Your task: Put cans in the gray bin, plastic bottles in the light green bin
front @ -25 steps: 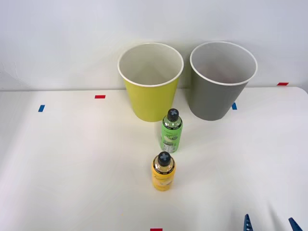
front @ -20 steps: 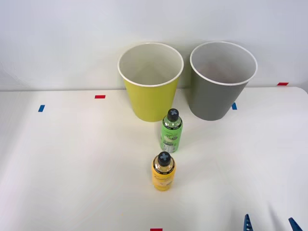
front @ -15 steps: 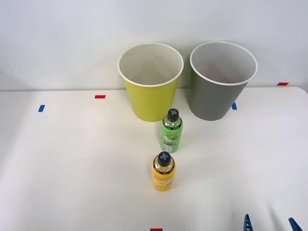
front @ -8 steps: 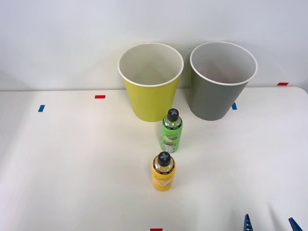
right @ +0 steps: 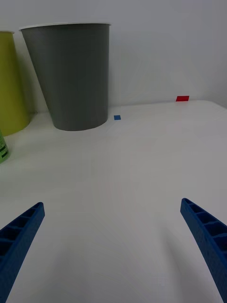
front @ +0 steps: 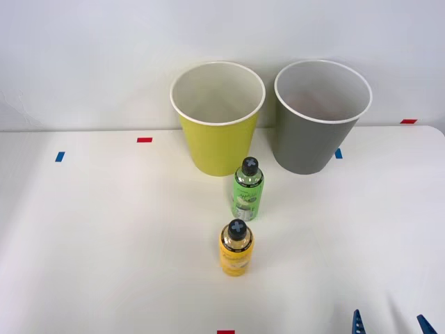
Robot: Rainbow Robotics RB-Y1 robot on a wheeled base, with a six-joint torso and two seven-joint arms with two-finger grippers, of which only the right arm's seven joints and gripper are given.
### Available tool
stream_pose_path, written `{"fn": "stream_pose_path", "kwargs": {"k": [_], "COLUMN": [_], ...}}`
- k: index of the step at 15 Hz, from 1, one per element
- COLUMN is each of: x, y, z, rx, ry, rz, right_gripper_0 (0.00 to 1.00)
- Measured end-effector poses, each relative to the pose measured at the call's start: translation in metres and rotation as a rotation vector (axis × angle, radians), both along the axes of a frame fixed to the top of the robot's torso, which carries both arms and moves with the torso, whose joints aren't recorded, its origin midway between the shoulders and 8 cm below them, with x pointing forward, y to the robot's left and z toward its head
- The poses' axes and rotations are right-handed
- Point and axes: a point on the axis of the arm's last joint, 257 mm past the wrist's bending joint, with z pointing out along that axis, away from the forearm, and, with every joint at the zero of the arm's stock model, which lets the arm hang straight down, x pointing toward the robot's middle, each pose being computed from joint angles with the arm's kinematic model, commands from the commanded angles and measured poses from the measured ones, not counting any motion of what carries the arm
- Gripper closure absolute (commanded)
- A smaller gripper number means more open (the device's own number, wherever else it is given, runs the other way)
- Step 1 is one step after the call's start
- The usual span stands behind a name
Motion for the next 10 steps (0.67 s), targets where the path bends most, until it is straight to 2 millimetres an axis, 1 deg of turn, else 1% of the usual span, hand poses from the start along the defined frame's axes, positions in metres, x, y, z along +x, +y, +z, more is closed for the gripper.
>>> {"fn": "stream_pose_path", "kwargs": {"k": [10], "x": [0.0], "y": [0.0], "z": [0.0], "rx": [0.0], "ry": [0.0], "rz": [0.0], "right_gripper_0": [0.0]}}
